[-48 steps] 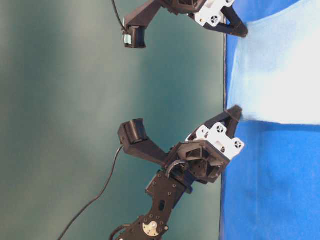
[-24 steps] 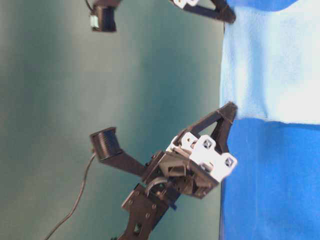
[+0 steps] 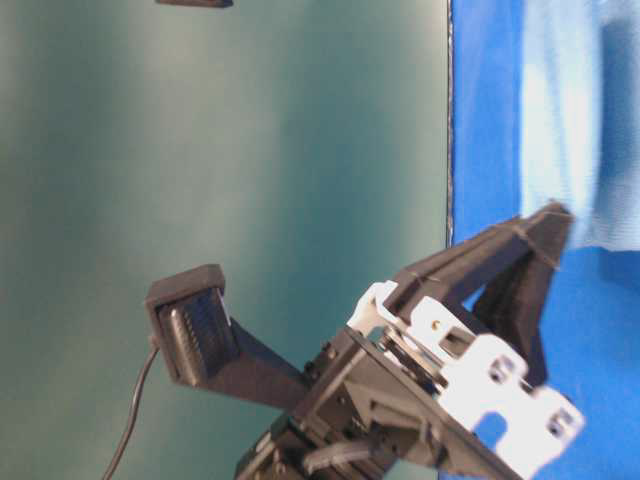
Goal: Fold the light blue towel.
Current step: 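Fold the top half down onto the bottom half with both grippers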
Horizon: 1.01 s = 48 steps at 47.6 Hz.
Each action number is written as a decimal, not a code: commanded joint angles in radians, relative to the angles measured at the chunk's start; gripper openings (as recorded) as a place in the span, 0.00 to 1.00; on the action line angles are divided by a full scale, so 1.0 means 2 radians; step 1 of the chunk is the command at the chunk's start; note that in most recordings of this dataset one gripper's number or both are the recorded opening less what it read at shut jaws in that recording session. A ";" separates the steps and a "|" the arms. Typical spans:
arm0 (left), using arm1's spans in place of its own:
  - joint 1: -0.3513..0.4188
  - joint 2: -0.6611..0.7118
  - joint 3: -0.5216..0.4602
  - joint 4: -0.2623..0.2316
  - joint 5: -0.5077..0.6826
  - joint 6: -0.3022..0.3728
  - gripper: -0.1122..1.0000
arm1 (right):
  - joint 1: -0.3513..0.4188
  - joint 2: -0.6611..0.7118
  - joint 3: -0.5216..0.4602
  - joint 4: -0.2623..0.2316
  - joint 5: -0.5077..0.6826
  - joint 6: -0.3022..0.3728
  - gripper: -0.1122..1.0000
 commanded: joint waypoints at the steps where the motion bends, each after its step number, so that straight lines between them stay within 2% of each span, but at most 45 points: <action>1: -0.016 -0.007 -0.002 0.000 0.001 -0.001 0.14 | 0.017 0.004 -0.009 0.002 0.003 0.008 0.15; 6: -0.028 -0.005 -0.003 0.000 0.001 -0.001 0.14 | 0.034 0.018 -0.014 0.001 0.001 0.020 0.15; 14: -0.036 0.006 -0.005 -0.001 -0.002 -0.002 0.14 | 0.039 0.042 -0.015 0.002 -0.008 0.036 0.15; 25: -0.043 0.028 -0.012 -0.001 -0.003 -0.002 0.14 | 0.044 0.054 -0.013 0.002 -0.048 0.037 0.15; 38: -0.038 0.029 -0.015 -0.001 -0.015 -0.002 0.14 | 0.044 0.054 -0.012 0.000 -0.053 0.037 0.15; 42: -0.038 0.029 -0.015 -0.001 -0.018 -0.002 0.17 | 0.044 0.054 -0.012 0.001 -0.054 0.037 0.16; 44: -0.038 0.029 -0.016 -0.001 -0.019 -0.002 0.24 | 0.044 0.054 -0.014 0.001 -0.056 0.037 0.21; 48: -0.038 0.028 -0.017 -0.001 -0.019 -0.002 0.42 | 0.046 0.054 -0.017 0.001 -0.058 0.036 0.45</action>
